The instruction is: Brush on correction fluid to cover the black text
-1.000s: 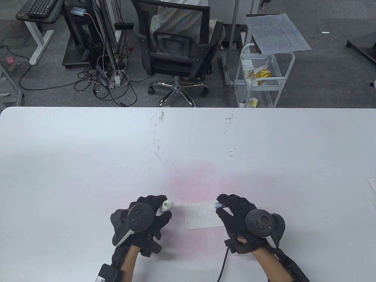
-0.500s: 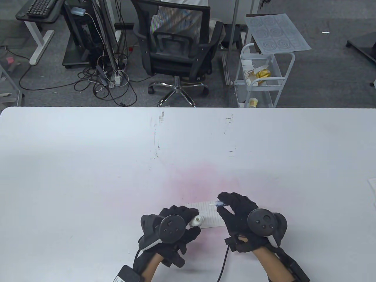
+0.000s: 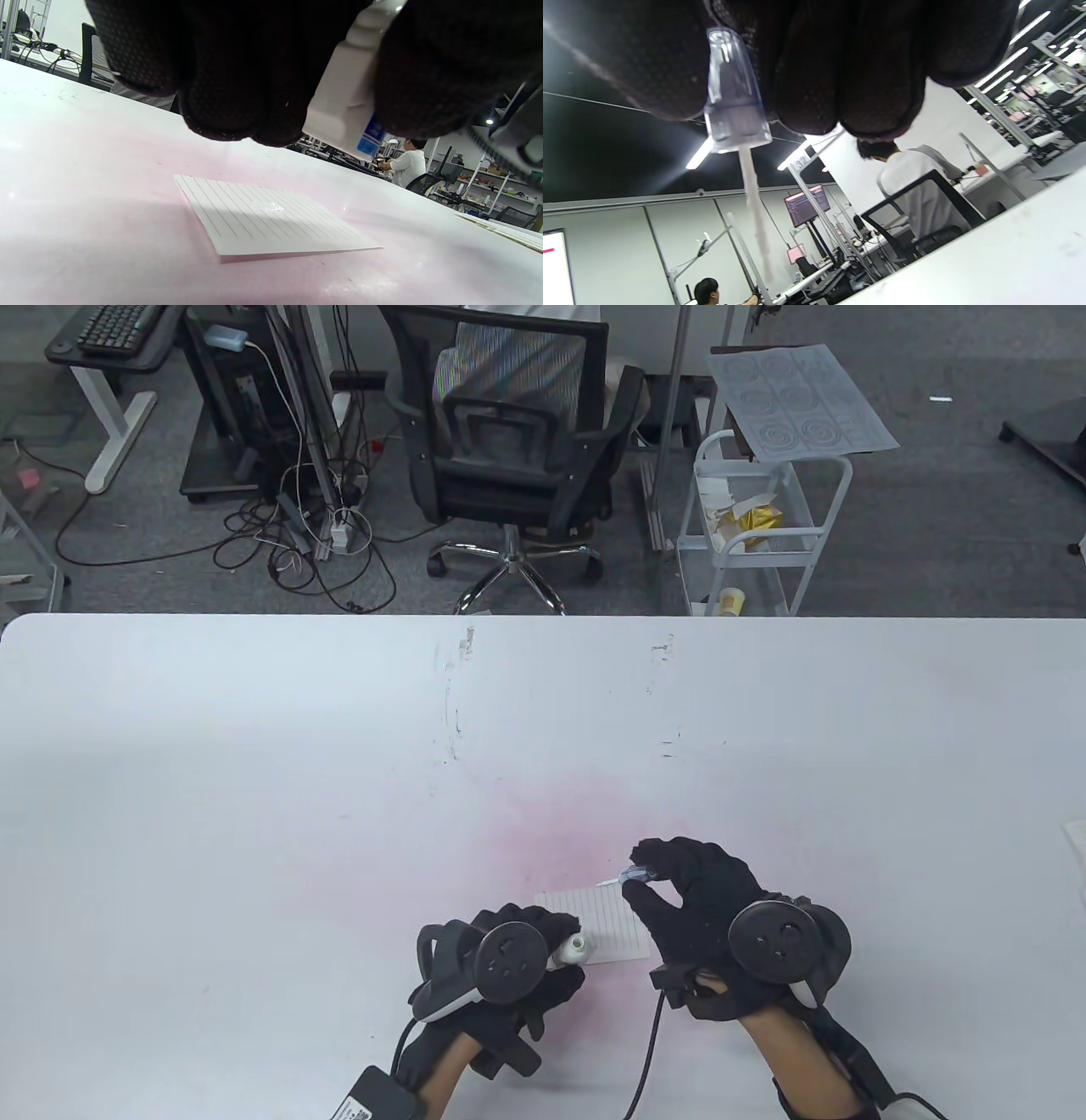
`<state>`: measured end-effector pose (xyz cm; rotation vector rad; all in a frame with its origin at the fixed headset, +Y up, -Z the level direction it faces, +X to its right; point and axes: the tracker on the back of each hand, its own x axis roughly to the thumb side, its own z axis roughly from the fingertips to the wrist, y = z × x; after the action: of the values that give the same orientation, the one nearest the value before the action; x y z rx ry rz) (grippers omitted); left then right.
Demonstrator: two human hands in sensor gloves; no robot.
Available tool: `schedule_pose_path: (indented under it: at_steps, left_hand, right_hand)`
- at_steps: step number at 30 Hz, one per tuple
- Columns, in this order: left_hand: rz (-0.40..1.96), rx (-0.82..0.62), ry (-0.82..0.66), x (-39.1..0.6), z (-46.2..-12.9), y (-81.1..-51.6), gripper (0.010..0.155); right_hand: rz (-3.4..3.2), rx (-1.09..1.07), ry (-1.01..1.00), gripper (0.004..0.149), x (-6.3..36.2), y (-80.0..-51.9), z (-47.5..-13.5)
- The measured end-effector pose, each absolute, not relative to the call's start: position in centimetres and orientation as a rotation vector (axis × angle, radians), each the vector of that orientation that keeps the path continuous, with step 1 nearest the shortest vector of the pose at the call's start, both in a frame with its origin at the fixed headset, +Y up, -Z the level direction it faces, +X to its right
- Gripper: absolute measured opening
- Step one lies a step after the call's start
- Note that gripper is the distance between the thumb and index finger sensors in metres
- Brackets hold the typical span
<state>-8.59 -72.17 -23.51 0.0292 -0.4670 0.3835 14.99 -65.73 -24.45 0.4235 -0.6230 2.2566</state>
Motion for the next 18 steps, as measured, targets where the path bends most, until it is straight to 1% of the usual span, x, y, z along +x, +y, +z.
schedule_pose_path:
  at_steps: [3,7,12,18]
  left_hand:
    - [0.382,0.025,-0.463,-8.7,-23.6,-72.3,0.058]
    - [0.385,0.022,-0.463,-8.7,-23.6,-72.3,0.058]
    - [0.379,0.022,-0.466,-8.7,-23.6,-72.3,0.058]
    - [0.376,0.019,-0.464,-8.7,-23.6,-72.3,0.059]
  right_hand:
    - [2.262,0.491,-0.609,0.051,14.1,-64.4,-23.7]
    - [2.311,0.569,-0.583,0.051,12.9,-63.7,-22.6]
    - [2.405,0.625,-0.552,0.051,11.5,-63.7,-21.8]
    - [2.462,0.63,-0.52,0.051,11.1,-64.2,-22.0]
